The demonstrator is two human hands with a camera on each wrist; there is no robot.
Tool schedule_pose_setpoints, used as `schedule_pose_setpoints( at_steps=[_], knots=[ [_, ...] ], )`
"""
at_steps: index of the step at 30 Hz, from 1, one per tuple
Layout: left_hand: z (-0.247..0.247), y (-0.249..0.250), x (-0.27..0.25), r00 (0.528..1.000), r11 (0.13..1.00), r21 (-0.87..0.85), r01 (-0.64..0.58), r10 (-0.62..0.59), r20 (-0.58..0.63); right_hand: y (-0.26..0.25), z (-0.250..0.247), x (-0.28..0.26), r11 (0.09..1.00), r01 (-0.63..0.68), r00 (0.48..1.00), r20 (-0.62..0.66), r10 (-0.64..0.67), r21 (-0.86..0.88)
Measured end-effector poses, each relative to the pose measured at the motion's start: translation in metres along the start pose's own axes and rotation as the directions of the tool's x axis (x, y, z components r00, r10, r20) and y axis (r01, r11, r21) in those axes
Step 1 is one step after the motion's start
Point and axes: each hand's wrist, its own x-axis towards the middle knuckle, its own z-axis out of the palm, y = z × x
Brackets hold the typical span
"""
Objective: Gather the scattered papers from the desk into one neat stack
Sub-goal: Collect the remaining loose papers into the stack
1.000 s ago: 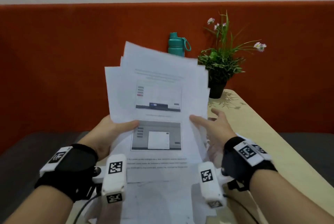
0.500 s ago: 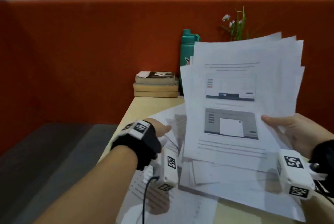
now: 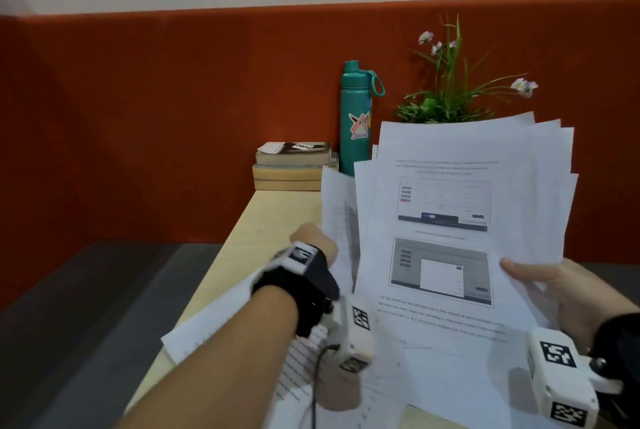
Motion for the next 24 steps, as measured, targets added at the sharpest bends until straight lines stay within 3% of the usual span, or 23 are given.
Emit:
schedule_pose_setpoints(
  at_steps=[3, 7, 12, 17, 21, 24],
  knots=[
    [-0.052, -0.004, 0.008, 0.993, 0.993, 0.001, -0.114, 0.114, 0.008, -0.010, -0.012, -0.002, 0.999, 0.019, 1.000, 0.002, -0.019, 0.038],
    [-0.100, -0.021, 0.004, 0.972, 0.943, 0.285, -0.174, 0.119, 0.202, -0.024, -0.019, -0.004, 0.995, 0.046, 0.999, -0.004, -0.046, 0.089],
    [-0.070, -0.043, -0.002, 0.938, 0.877, 0.420, -0.234, 0.089, 0.336, -0.028, -0.007, -0.005, 0.998, 0.045, 0.998, 0.040, -0.047, 0.048],
    [-0.058, -0.053, -0.007, 0.969, 0.777, 0.613, -0.142, -0.018, 0.247, -0.030, -0.005, -0.005, 0.998, 0.053, 0.998, 0.022, -0.054, 0.026],
    [-0.058, -0.058, -0.007, 0.965, 0.873, 0.487, -0.019, -0.110, 0.237, -0.029, -0.005, -0.003, 0.998, 0.047, 0.994, 0.101, -0.050, 0.029],
    [-0.060, -0.059, -0.007, 0.967, 0.928, 0.372, -0.026, -0.072, 0.245, -0.028, -0.001, -0.002, 0.999, 0.042, 0.996, 0.074, -0.043, 0.014]
  ],
)
